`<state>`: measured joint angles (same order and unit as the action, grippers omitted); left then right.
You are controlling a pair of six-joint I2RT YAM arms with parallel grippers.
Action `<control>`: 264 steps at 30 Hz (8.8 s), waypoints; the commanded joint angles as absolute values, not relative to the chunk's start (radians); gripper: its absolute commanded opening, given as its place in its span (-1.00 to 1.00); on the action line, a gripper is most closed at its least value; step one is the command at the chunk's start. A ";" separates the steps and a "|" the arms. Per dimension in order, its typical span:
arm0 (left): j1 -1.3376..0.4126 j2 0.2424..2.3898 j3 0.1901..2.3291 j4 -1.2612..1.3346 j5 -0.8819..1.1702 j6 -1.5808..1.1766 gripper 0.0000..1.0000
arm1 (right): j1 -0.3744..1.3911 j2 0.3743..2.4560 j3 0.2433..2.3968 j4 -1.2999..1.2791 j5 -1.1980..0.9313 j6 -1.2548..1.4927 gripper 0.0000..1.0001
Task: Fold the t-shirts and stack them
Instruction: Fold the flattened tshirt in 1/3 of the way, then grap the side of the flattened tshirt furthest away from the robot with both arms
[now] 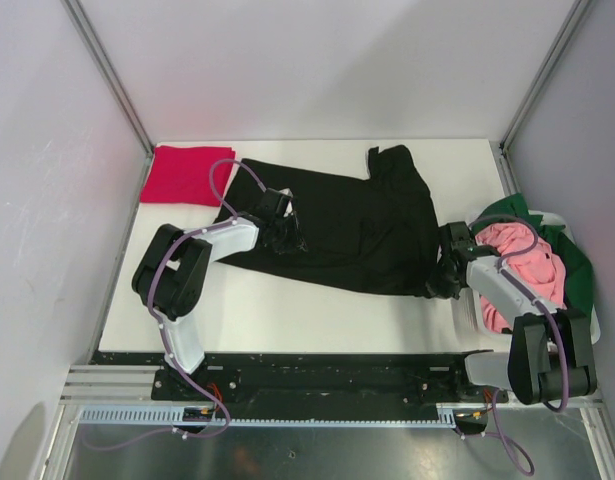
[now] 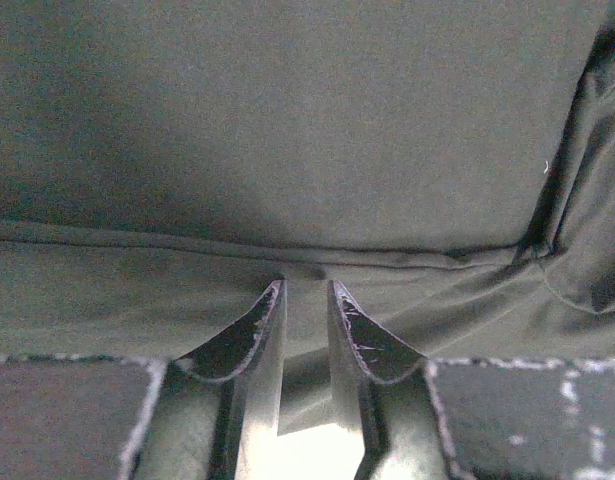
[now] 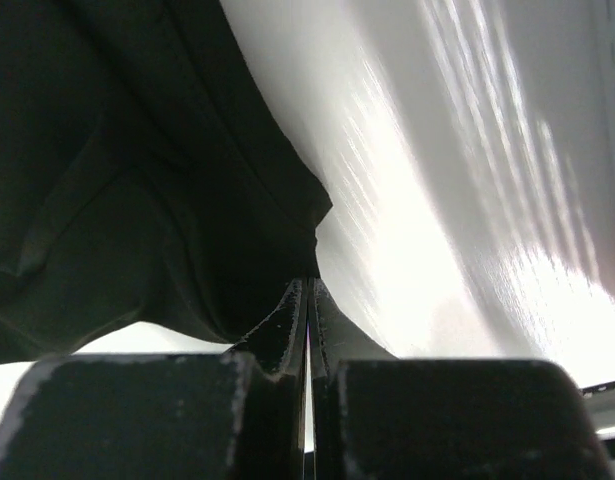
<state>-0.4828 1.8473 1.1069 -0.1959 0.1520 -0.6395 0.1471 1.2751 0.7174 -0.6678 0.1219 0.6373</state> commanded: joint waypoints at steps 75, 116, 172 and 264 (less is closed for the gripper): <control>-0.465 1.837 1.111 -0.181 0.176 -0.640 -0.38 | 0.288 1.116 0.633 -0.724 0.134 0.768 -0.31; 0.158 1.576 0.890 -0.318 -0.050 -0.628 -0.33 | 0.272 1.305 0.684 -0.501 0.096 0.710 -0.26; 0.075 1.661 0.937 -0.325 -0.176 -0.576 -0.42 | 0.295 1.152 0.640 -0.607 0.135 0.780 -0.14; -0.188 2.159 1.815 -0.466 -0.432 -0.520 -0.04 | 0.184 1.416 1.015 -0.426 -0.044 0.602 0.17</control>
